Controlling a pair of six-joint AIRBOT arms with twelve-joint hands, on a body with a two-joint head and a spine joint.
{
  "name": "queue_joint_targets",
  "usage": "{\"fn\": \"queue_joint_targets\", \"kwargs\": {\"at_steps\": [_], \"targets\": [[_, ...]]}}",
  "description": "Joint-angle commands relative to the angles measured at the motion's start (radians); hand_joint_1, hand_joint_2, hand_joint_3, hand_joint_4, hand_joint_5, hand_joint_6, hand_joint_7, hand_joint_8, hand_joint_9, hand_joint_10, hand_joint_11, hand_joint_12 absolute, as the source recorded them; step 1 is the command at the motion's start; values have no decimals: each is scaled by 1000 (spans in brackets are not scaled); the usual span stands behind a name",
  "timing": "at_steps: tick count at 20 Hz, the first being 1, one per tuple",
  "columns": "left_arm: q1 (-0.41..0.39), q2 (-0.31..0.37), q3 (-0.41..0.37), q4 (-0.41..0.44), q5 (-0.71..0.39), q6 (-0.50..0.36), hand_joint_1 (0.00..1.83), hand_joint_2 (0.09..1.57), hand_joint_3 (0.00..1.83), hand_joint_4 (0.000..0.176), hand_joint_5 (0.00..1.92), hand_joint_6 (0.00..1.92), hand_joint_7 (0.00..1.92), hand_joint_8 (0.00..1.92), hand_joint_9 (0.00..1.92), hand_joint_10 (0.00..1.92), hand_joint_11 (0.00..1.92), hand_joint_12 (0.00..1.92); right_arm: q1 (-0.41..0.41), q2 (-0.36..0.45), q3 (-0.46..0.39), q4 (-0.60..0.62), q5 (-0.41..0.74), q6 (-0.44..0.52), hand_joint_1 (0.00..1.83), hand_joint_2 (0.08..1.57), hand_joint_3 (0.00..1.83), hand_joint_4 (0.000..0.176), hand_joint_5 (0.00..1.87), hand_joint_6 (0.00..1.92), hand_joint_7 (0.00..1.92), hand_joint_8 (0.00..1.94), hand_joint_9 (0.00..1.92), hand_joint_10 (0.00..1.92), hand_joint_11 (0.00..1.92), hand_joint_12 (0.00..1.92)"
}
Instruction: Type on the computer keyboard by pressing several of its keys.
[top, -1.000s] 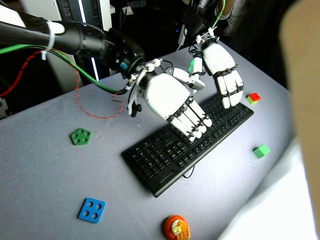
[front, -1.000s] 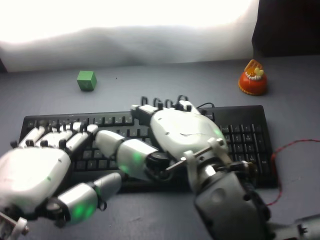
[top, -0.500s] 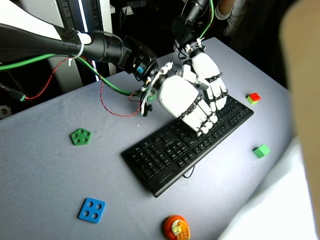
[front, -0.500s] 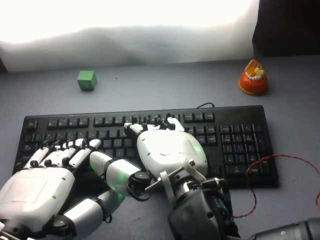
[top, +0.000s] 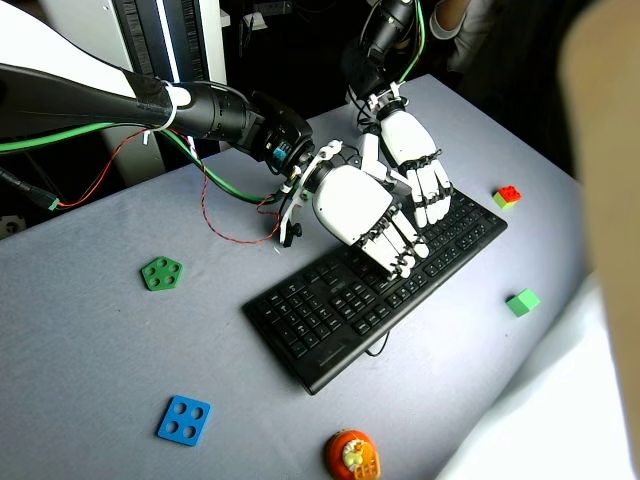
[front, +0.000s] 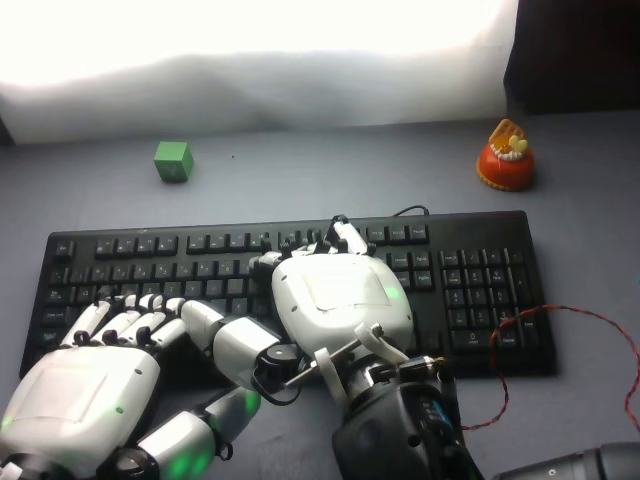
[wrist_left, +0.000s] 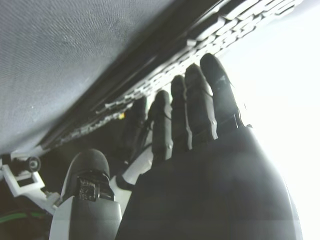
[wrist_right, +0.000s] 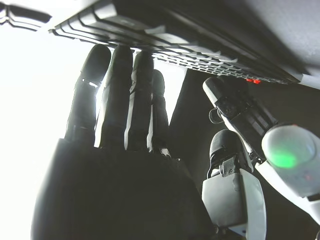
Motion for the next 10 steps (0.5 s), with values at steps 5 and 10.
{"fn": "queue_joint_targets", "kwargs": {"at_steps": [5, 10], "targets": [[8, -17, 26, 63, -113, -2, 159, 1222, 0, 1, 530, 0, 901, 37, 548, 39, 0, 381, -8, -9, 3, -38, 43, -13, 0, 1140, 1, 0, 730, 223, 812, 588, 442, 1329, 35, 1719], [9, -29, 44, 63, -114, -2, 78, 1263, 4, 0, 913, 111, 552, 0, 398, 0, 0, 838, -7, 1, -6, -37, 30, -53, 0, 1149, 1, 0, 707, 818, 868, 244, 565, 827, 17, 1595]]}}
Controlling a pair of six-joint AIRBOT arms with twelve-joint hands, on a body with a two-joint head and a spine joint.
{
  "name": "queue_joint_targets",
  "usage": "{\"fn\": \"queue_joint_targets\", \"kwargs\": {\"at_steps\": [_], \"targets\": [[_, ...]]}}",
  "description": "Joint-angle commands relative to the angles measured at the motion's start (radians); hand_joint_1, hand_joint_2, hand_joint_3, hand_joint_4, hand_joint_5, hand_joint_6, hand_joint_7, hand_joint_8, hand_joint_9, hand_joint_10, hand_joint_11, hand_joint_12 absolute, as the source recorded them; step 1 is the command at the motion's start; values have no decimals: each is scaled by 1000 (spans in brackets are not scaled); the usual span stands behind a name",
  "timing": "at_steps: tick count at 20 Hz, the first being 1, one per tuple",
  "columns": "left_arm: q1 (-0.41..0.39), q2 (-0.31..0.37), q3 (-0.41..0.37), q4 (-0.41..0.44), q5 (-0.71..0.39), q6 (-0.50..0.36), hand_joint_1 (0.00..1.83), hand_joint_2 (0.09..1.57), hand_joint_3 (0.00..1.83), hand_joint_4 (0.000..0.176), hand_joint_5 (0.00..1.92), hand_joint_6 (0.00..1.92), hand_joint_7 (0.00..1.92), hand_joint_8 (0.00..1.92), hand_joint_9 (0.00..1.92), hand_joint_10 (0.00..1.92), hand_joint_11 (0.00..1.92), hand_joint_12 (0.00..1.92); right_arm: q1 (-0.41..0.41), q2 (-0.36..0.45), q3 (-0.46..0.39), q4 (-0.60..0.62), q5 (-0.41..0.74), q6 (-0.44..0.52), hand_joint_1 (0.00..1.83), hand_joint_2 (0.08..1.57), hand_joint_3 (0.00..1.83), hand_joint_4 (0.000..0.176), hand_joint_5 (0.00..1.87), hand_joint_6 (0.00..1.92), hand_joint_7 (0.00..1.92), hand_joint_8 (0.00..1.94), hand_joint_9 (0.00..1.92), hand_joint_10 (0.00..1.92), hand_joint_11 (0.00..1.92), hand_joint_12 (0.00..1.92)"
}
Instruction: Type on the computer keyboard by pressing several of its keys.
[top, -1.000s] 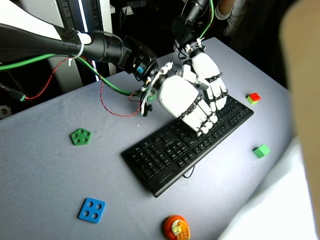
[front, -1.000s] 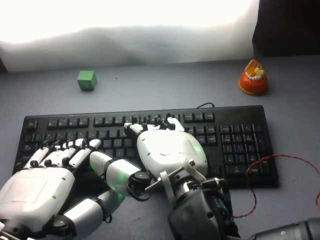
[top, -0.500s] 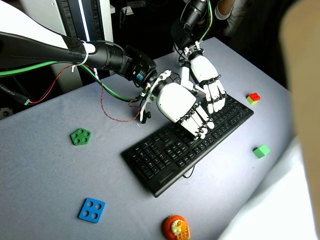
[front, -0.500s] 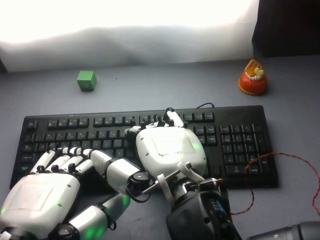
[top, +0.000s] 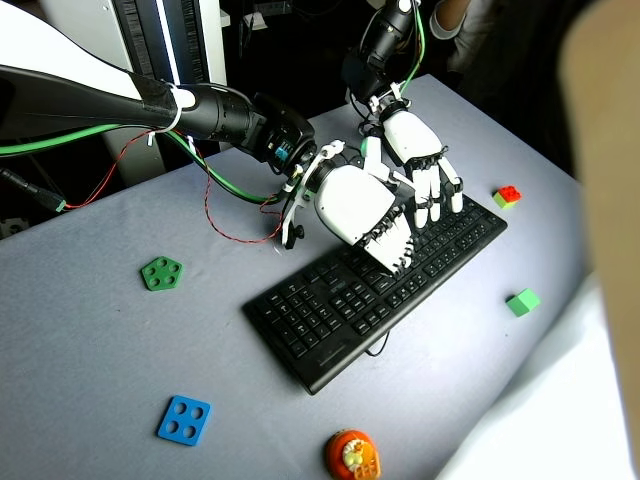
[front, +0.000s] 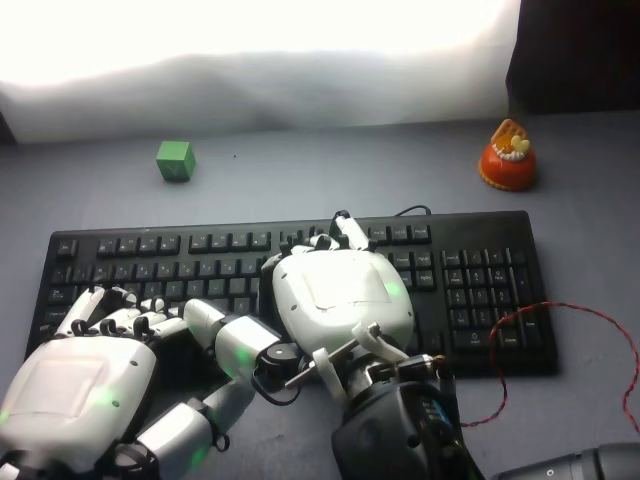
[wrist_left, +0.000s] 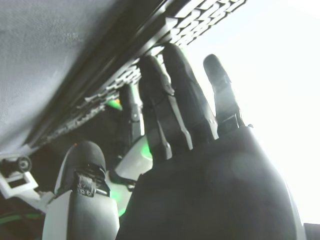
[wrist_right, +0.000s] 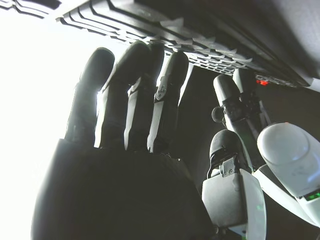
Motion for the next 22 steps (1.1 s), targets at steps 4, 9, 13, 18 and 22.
{"fn": "queue_joint_targets", "kwargs": {"at_steps": [4, 9, 13, 18, 22], "targets": [[-1, -17, 20, 22, -60, 3, 160, 1245, 0, 0, 550, 1, 763, 28, 500, 27, 0, 620, -1, 1, -15, -26, 22, -42, 0, 1157, 0, 0, 813, 151, 800, 593, 443, 1309, 117, 1777], [-6, -17, 36, 22, -61, 3, 54, 1265, 1, 0, 884, 69, 483, 0, 390, 0, 0, 917, -2, 3, -16, -20, 25, -50, 0, 1167, 0, 0, 783, 450, 968, 79, 677, 702, 82, 1560], [-14, -17, 40, 22, -60, 3, 139, 1251, 0, 0, 686, 0, 911, 59, 615, 70, 0, 697, -6, 8, -16, -18, 25, -59, 0, 1177, 0, 0, 948, 349, 822, 397, 466, 1138, 117, 1762], [-17, -15, 38, 22, -60, 3, 71, 1273, 6, 30, 489, 0, 779, 0, 852, 120, 148, 1267, -7, 11, -16, -16, 25, -63, 0, 1187, 0, 0, 705, 286, 1051, 161, 707, 1097, 281, 1699], [-27, -6, 34, 22, -61, 7, 93, 1273, 1, 19, 536, 15, 686, 0, 744, 88, 69, 1411, -6, 13, -18, -16, 26, -64, 0, 1188, 0, 0, 712, 137, 1007, 169, 648, 1207, 318, 1760]]}}
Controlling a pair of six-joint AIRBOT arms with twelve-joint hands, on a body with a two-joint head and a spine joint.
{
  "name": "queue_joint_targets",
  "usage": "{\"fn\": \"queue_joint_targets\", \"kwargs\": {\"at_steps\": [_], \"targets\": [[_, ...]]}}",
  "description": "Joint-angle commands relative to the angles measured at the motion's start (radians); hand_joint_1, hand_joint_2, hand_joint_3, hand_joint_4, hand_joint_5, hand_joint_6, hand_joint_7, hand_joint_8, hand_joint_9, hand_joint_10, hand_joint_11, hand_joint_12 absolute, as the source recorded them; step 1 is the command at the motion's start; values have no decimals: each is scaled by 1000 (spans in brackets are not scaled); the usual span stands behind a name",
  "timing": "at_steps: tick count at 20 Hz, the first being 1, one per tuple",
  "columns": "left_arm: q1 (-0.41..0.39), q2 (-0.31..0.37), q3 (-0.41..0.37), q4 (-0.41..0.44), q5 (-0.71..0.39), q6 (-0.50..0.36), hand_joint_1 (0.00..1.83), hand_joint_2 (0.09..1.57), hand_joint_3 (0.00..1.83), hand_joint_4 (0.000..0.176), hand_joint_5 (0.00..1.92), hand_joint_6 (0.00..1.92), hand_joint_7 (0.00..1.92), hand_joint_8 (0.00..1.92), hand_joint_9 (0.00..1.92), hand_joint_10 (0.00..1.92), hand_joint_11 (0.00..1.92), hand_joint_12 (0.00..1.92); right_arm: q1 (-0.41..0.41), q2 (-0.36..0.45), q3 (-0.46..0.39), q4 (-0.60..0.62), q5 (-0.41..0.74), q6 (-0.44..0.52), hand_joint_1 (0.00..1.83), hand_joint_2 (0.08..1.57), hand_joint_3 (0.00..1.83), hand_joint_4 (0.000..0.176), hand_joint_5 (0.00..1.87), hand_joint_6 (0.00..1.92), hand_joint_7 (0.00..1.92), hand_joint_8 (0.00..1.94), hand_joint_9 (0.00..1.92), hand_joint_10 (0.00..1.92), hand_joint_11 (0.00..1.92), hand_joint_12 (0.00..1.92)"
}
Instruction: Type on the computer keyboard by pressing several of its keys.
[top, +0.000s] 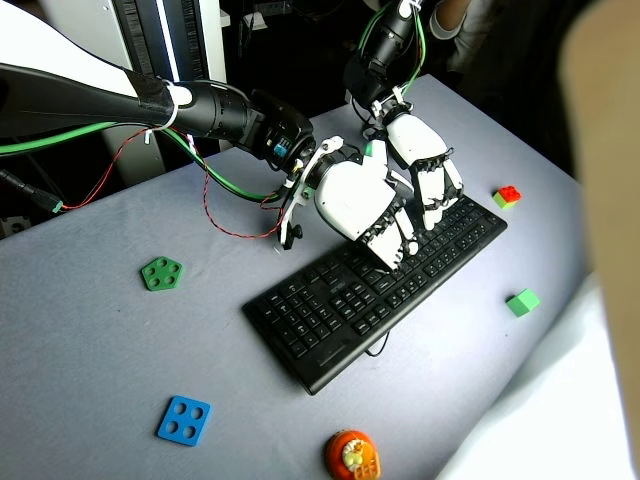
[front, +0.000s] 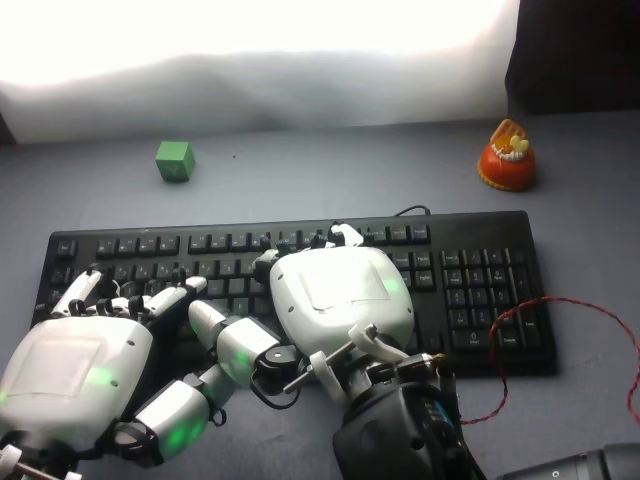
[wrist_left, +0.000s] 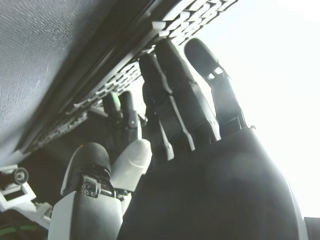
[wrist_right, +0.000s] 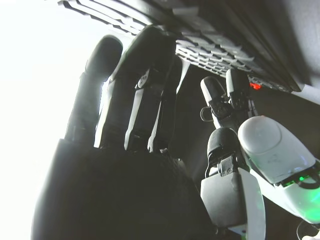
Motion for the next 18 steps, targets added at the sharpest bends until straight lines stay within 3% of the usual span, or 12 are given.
{"fn": "queue_joint_targets", "kwargs": {"at_steps": [1, 8, 15, 18], "targets": [[-7, 6, 0, 23, -51, 0, 109, 1270, 0, 7, 557, 22, 677, 0, 713, 76, 38, 1411, -7, 4, -6, -7, 23, -14, 0, 1186, 0, 0, 710, 130, 991, 163, 640, 1206, 325, 1768], [-32, 35, -1, 23, -41, 25, 193, 1253, 0, 0, 601, 27, 687, 11, 681, 62, 6, 1388, 23, 46, -75, -7, 31, -25, 0, 1183, 0, 0, 756, 96, 961, 160, 608, 1248, 325, 1801], [-93, 83, -7, 22, 25, 127, 214, 1248, 0, 0, 596, 14, 672, 2, 670, 61, 0, 1381, 66, 128, -165, -8, 45, -43, 0, 1177, 0, 0, 739, 41, 920, 65, 632, 917, 255, 1690], [-113, 91, -7, -8, 36, 190, 200, 1249, 0, 0, 579, 5, 659, 1, 652, 53, 0, 1326, 85, 177, -202, -8, 53, -45, 9, 1175, 0, 0, 727, 30, 897, 36, 596, 912, 203, 1717]]}}
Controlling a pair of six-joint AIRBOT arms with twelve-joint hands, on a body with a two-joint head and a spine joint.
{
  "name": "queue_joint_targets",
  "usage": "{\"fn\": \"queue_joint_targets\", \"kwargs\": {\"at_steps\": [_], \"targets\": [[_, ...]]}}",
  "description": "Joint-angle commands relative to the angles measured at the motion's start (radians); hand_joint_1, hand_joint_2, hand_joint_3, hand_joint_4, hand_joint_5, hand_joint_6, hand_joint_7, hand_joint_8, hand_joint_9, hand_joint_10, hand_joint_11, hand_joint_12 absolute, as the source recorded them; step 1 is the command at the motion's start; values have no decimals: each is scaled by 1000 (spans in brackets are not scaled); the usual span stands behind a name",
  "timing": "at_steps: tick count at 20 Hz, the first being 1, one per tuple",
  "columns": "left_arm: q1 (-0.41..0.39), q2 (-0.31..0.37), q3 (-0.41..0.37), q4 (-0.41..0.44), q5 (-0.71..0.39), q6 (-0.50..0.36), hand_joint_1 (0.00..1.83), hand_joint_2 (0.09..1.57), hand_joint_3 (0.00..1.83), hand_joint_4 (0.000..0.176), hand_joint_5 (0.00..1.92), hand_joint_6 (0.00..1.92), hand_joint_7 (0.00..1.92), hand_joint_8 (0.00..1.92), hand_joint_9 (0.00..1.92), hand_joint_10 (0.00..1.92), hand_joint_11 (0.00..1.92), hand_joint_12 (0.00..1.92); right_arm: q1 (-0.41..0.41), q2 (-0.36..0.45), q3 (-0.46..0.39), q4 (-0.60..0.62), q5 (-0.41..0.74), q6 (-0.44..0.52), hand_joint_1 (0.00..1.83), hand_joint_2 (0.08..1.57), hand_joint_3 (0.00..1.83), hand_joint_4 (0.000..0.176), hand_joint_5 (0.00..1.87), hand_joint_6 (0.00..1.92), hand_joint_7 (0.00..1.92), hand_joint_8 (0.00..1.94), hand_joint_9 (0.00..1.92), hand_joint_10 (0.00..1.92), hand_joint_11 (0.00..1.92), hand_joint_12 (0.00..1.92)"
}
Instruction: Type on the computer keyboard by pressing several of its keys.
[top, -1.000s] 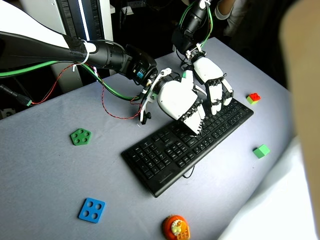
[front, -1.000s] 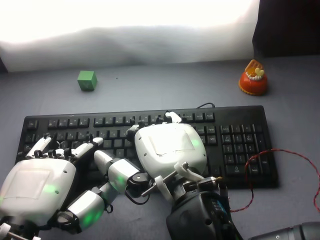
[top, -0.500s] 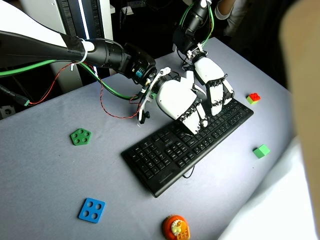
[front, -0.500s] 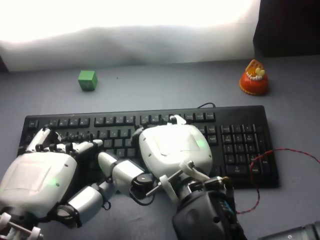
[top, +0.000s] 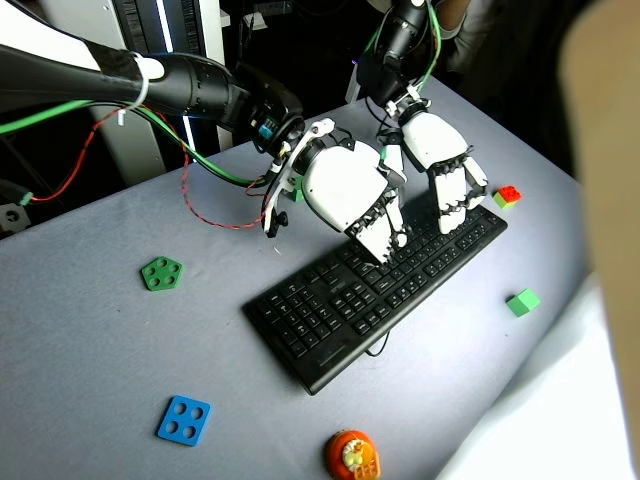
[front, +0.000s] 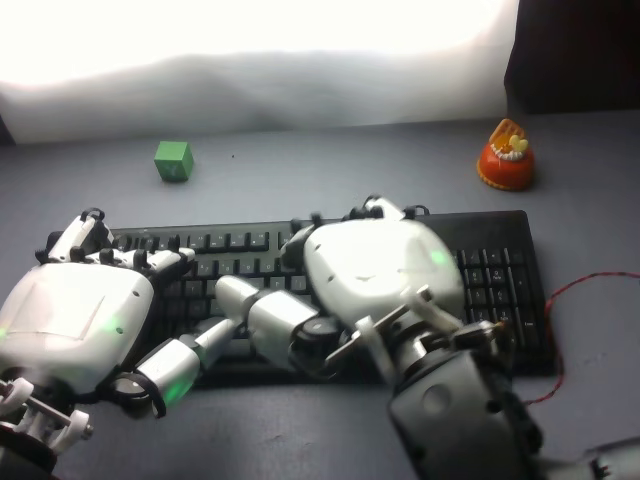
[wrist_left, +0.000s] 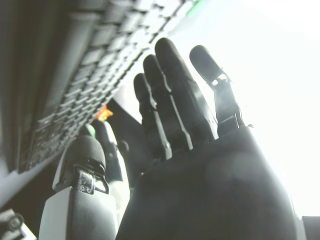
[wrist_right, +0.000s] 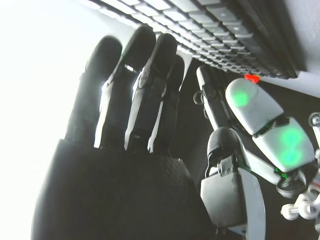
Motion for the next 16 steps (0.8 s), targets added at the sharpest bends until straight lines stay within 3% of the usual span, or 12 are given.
{"fn": "queue_joint_targets", "kwargs": {"at_steps": [1, 7, 10, 13, 15, 16], "targets": [[-10, 7, 2, 33, -98, 22, 219, 1245, 0, 0, 583, 6, 661, 2, 652, 52, 0, 1329, 17, 15, -14, -96, 63, 1, 9, 1175, 0, 0, 722, 27, 893, 31, 591, 913, 195, 1711], [-25, -4, -1, 6, -131, 158, 260, 1229, 0, 1, 546, 0, 600, 0, 595, 25, 0, 1245, 51, 168, -141, -95, 20, -2, 13, 1173, 0, 0, 735, 29, 902, 27, 597, 925, 203, 1705], [-31, -13, -5, 6, -183, 211, 320, 1201, 0, 14, 520, 2, 566, 1, 569, 13, 0, 1198, 42, 196, -157, -96, 10, -2, 0, 1175, 0, 0, 723, 22, 899, 21, 593, 937, 196, 1724], [-30, -27, -4, 6, -196, 232, 593, 1127, 0, 40, 432, 1, 481, 1, 490, 0, 0, 1170, 35, 210, -160, -96, 12, -13, 0, 1177, 1, 0, 727, 22, 893, 14, 597, 938, 225, 1702], [-28, -47, 3, 6, -214, 233, 771, 1073, 0, 46, 392, 0, 438, 0, 440, 0, 0, 1117, 36, 221, -161, -96, 13, -16, 0, 1171, 0, 0, 735, 25, 905, 18, 605, 941, 234, 1700], [-28, -52, 5, 6, -215, 233, 771, 1073, 0, 46, 392, 0, 438, 0, 440, 0, 0, 1117, 36, 223, -162, -96, 13, -16, 0, 1171, 0, 0, 735, 25, 905, 18, 605, 941, 234, 1700]]}}
